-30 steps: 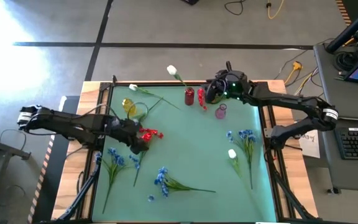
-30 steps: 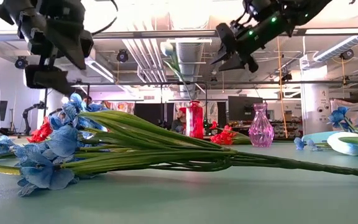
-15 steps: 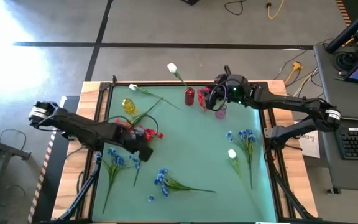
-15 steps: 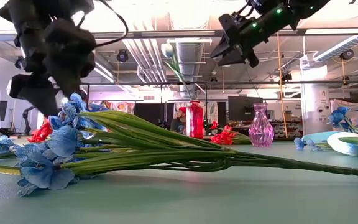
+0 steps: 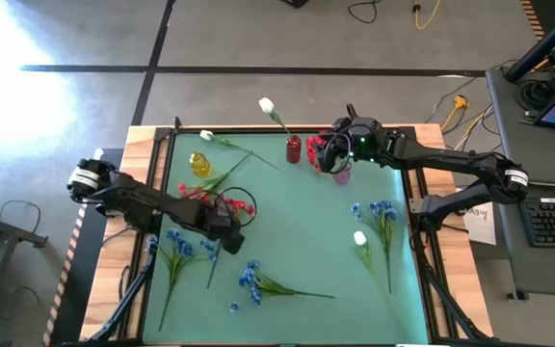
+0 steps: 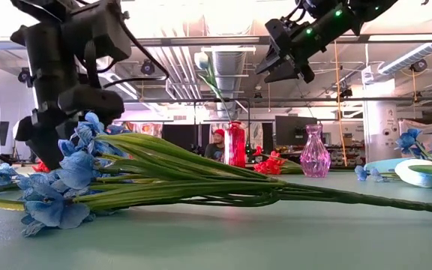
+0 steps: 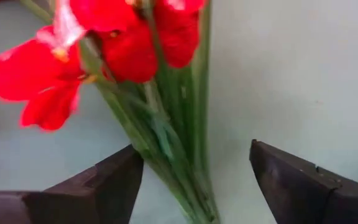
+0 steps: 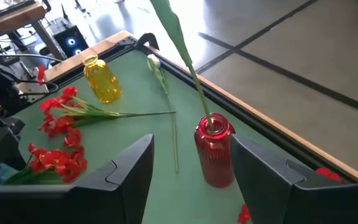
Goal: Sort flowers into vase by color
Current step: Put the bottom red flower into the yellow vase
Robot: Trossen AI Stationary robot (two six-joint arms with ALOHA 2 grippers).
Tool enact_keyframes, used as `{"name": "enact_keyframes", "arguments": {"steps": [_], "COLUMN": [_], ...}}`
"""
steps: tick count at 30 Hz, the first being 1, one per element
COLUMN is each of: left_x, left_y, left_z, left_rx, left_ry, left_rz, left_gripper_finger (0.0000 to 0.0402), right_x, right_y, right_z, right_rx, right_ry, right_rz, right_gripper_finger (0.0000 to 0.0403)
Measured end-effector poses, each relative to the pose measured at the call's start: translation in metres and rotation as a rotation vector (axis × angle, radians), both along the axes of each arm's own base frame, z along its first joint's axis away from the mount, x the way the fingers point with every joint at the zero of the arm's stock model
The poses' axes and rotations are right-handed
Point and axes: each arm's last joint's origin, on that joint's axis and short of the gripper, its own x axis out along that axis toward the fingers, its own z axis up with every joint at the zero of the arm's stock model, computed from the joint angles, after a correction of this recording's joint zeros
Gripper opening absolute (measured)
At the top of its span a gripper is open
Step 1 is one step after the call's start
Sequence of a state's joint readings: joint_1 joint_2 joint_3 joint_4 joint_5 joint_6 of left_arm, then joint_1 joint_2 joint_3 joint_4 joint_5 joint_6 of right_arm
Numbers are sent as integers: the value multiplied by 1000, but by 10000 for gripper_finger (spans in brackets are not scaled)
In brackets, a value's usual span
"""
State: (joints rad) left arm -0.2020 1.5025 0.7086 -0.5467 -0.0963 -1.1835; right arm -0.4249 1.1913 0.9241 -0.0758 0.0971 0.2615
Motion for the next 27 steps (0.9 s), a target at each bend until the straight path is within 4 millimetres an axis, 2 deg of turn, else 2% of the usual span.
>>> {"name": "enact_keyframes", "arguments": {"steps": [5, 16, 18, 23, 27], "left_x": [1, 2, 2, 0, -3], "left_y": [0, 0, 0, 0, 1], "left_z": [-5, -2, -1, 4, 21], "left_rx": [15, 14, 16, 19, 16], "left_ry": [23, -13, -13, -31, -101], "left_rz": [2, -20, -26, -26, -60], "left_gripper_finger": [208, 19, 6, 10, 2], "right_x": [0, 0, 0, 0, 0], "right_y": [1, 1, 1, 1, 1], "right_z": [0, 0, 0, 0, 0], "right_rx": [0, 0, 0, 0, 0], "right_ry": [-1, 0, -1, -1, 0], "right_rz": [2, 2, 2, 2, 2], "right_gripper_finger": [203, 203, 203, 203, 203]}}
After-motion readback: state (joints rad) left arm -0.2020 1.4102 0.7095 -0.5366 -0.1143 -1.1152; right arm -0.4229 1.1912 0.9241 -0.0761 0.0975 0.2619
